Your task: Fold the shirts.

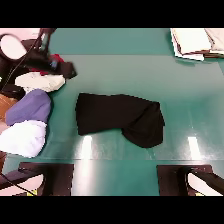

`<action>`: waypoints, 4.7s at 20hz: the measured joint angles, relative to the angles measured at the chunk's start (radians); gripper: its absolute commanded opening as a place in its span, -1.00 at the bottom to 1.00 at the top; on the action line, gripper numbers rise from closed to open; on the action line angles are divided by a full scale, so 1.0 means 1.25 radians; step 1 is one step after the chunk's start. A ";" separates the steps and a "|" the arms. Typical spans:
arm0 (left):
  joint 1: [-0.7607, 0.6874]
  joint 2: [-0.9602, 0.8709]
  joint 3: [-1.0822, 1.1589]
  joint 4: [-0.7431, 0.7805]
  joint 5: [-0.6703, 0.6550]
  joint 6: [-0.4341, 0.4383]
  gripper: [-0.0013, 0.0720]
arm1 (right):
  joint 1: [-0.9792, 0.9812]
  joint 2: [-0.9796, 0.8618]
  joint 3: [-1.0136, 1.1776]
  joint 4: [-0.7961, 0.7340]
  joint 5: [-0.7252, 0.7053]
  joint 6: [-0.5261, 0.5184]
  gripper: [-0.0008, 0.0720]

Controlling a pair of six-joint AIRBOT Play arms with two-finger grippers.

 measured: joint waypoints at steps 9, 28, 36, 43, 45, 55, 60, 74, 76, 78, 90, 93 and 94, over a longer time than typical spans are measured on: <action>0.145 -0.014 -0.392 -0.212 0.112 0.092 0.48 | 0.000 0.000 0.000 0.000 0.008 0.000 -0.93; 0.114 -0.058 -0.065 -0.270 -0.021 0.128 -0.90 | -0.013 -0.002 -0.357 -0.055 0.173 0.000 -0.93; 0.125 -0.058 0.012 -0.254 -0.045 0.129 -0.90 | -0.079 -0.053 -0.851 0.016 0.024 -0.031 0.21; 0.125 -0.058 0.018 -0.251 -0.038 0.129 -0.90 | 0.038 -0.184 -0.952 0.125 -0.132 -0.070 -0.88; 0.125 -0.058 0.020 -0.250 -0.038 0.129 -0.90 | 0.054 -0.187 -0.955 0.128 -0.172 -0.073 -0.93; 0.126 0.117 0.259 -0.252 -0.033 0.129 -0.90 | -0.084 0.076 -0.546 0.030 -0.088 -0.078 -0.94; 0.126 0.274 0.415 -0.255 -0.022 0.128 -0.90 | -0.152 0.195 -0.300 0.021 -0.031 -0.078 -0.94; 0.126 0.247 0.348 -0.128 0.024 0.046 -0.90 | -0.218 -0.025 0.032 0.002 0.099 -0.054 -0.94; 0.126 0.167 0.294 -0.121 0.014 0.045 -0.90 | -0.166 -0.100 -0.021 -0.030 0.101 -0.051 -0.94; 0.126 0.073 0.256 -0.113 0.009 0.047 -0.90 | -0.124 -0.188 -0.068 -0.063 0.095 -0.048 -0.94; 0.161 -0.220 0.207 -0.108 -0.038 0.073 0.40 | -0.109 -0.428 -0.137 -0.038 0.092 -0.050 0.06; 0.195 -0.166 0.108 -0.107 -0.089 0.072 0.40 | -0.140 -0.360 -0.232 0.017 0.133 -0.075 0.06; 0.203 -0.140 0.054 -0.107 -0.093 0.072 0.40 | -0.149 -0.329 -0.276 0.029 0.135 -0.081 0.06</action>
